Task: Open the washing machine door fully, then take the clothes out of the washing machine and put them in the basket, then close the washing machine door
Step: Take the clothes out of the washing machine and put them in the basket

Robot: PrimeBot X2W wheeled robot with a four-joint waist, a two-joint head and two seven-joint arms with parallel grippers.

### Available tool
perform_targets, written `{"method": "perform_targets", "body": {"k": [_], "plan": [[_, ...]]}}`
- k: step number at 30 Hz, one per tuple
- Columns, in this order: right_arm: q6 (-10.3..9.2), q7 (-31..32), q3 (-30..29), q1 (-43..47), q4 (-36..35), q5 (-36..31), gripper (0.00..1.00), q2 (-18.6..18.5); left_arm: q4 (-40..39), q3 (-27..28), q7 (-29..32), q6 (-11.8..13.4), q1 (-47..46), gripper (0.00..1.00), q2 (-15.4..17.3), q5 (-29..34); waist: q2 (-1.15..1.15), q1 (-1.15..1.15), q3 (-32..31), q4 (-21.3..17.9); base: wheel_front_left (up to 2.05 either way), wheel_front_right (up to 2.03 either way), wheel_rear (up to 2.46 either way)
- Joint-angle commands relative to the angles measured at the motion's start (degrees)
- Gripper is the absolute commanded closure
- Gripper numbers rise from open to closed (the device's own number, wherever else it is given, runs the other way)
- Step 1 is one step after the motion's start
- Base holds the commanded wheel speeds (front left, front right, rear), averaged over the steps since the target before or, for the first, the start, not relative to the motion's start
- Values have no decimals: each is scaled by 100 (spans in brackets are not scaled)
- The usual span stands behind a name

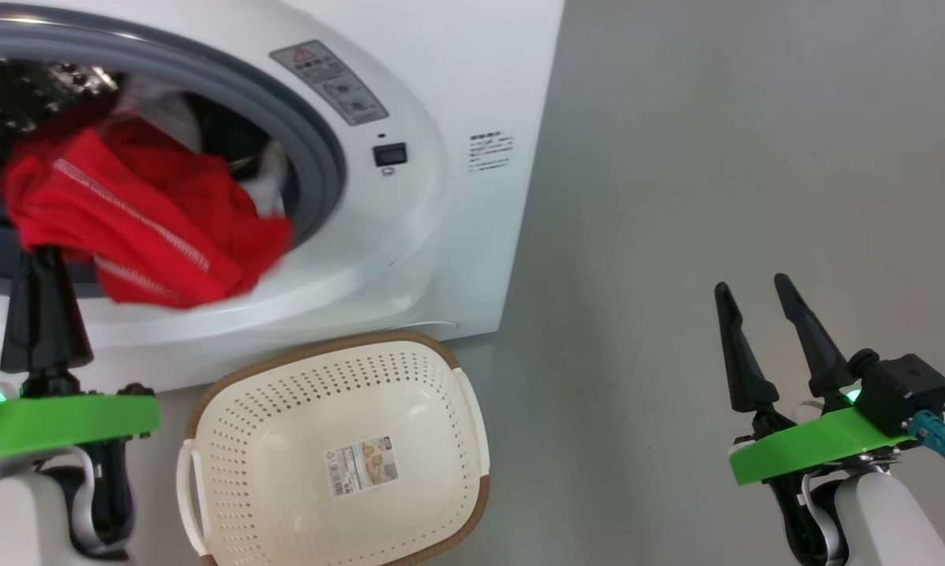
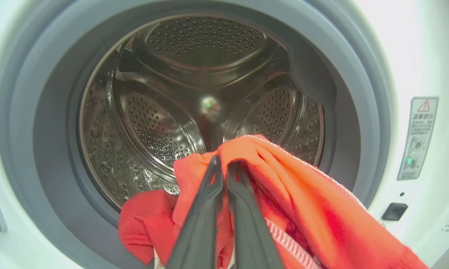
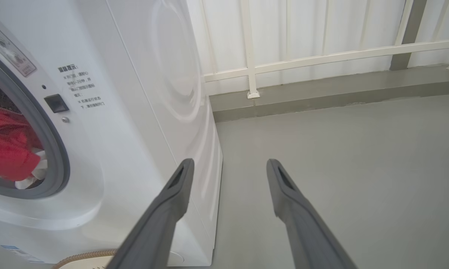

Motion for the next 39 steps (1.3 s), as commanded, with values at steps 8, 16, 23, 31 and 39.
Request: {"method": "perform_targets", "body": {"k": [8, 16, 23, 31, 39], "plan": [[36, -37, 46, 87, -167, -43, 0, -1, -1539, -147, -28, -36, 473, 100, 64, -259, 0, 0, 25, 203, 0, 0, 0], [36, -37, 57, 31, -170, -13, 0, -1, -1830, -548, -28, -37, 722, 100, 61, -250, 0, 0, 102, 219, 0, 0, 0], [36, -37, 85, -18, -172, 38, 0, -1, -964, -695, -28, -37, 848, 100, 61, -229, 0, 0, 193, 119, 0, 0, 0], [36, -37, 72, -88, -229, 77, 0, 0, 451, -1039, -28, -37, 749, 100, 60, -243, 0, 0, 474, 23, 0, 0, 0], [36, -37, 57, -266, -282, 109, 0, 0, 1721, -1252, -28, -37, 217, 100, 64, -210, 0, 0, 847, -43, 0, 0, 0]]}}
